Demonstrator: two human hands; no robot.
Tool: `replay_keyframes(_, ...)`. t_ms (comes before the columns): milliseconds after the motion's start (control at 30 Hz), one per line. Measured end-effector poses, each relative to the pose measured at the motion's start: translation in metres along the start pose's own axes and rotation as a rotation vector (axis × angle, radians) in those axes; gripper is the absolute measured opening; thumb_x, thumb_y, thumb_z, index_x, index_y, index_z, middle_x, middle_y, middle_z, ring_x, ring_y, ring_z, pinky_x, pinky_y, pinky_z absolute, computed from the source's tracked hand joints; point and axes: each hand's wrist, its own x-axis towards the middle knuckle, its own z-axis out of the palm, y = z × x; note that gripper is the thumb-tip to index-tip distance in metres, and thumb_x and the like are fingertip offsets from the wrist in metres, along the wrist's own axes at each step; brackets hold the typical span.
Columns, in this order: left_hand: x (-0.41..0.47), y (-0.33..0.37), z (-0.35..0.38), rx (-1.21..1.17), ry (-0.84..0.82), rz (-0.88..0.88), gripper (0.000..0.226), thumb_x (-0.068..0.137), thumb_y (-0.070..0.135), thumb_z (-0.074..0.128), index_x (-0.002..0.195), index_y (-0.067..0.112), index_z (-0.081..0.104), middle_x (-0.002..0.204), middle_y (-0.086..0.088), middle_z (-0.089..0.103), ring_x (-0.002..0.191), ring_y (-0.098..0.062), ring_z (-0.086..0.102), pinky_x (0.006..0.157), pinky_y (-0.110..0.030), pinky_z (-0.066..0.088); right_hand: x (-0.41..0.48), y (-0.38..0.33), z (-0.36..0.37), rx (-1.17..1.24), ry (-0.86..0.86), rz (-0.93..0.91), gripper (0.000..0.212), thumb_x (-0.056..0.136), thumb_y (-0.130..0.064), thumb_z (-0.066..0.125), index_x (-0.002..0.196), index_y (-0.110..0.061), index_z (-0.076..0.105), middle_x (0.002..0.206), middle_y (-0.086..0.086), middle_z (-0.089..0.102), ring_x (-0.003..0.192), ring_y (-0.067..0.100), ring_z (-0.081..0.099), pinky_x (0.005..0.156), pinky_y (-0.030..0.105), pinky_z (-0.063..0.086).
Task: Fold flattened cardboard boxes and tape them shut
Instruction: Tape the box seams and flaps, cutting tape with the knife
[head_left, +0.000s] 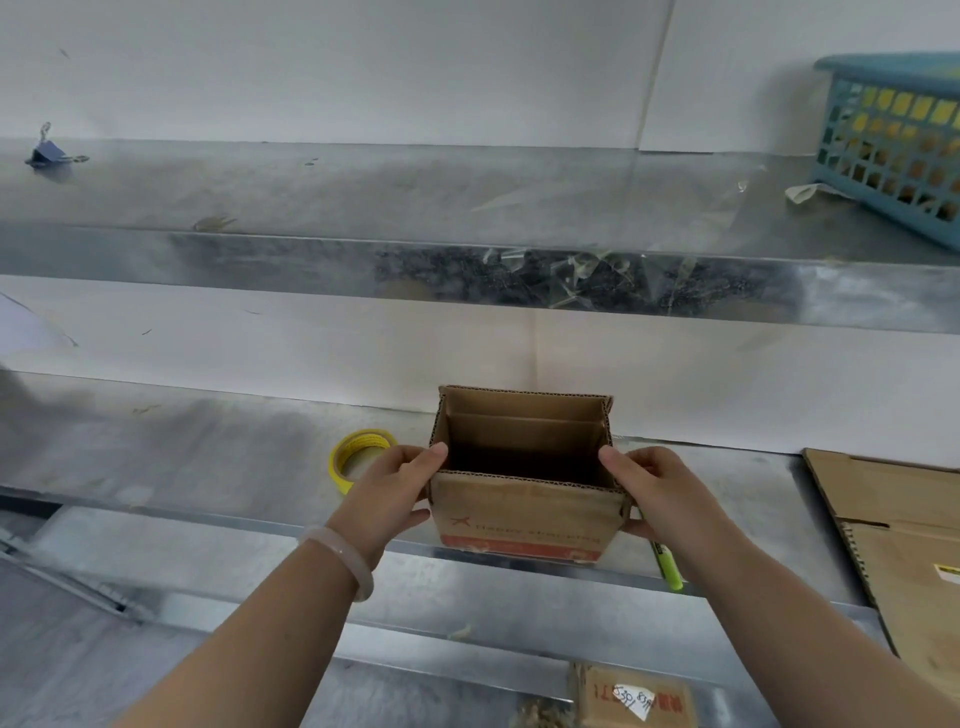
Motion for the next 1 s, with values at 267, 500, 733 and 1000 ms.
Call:
replay_keyframes(267,-0.008,0.011,-0.006,0.167,0.229,0.282,0.016,0.091,0.022,0.061,0.084,0.032,0.072,0.074,0.008,0.071,0.078,-0.011,0.069,0.058,-0.024,0.057,-0.012,-0.022,-0.012,-0.312,0.146,-0.224,0.019,0.095,-0.038,0.057,0.083,-0.026,0.066,0.081,-0.010,0.068,0.068,0.012,0.070,0.062,0.026,0.054)
replay_keyframes(500,-0.032,0.021,-0.059,0.198,0.398,0.396,0.013,0.092,0.028,0.060,0.092,0.036,0.070,0.075,0.019,0.071,0.073,-0.010,0.070,0.067,-0.025,0.058,-0.030,-0.060,0.026,-0.370,0.046,-0.408,0.015,0.094,-0.042,0.057,0.080,-0.039,0.061,0.082,-0.016,0.068,0.074,0.011,0.069,0.079,0.038,0.059)
replay_keyframes(733,-0.048,0.019,-0.154,0.103,0.542,0.396,0.017,0.092,0.020,0.060,0.095,0.033,0.070,0.076,0.021,0.071,0.070,-0.005,0.069,0.061,-0.020,0.057,-0.038,-0.091,0.122,-0.421,-0.045,-0.511,0.018,0.093,-0.046,0.056,0.096,-0.033,0.068,0.084,-0.019,0.065,0.080,0.003,0.063,0.073,0.025,0.054)
replay_keyframes(1000,-0.077,0.001,-0.309,0.040,0.656,0.356,0.016,0.091,0.017,0.063,0.096,0.032,0.067,0.078,0.012,0.073,0.074,-0.008,0.070,0.062,-0.021,0.058,-0.067,-0.131,0.292,-0.442,-0.140,-0.612,0.021,0.096,-0.040,0.054,0.109,-0.032,0.068,0.085,-0.021,0.063,0.080,0.000,0.059,0.068,0.020,0.044)
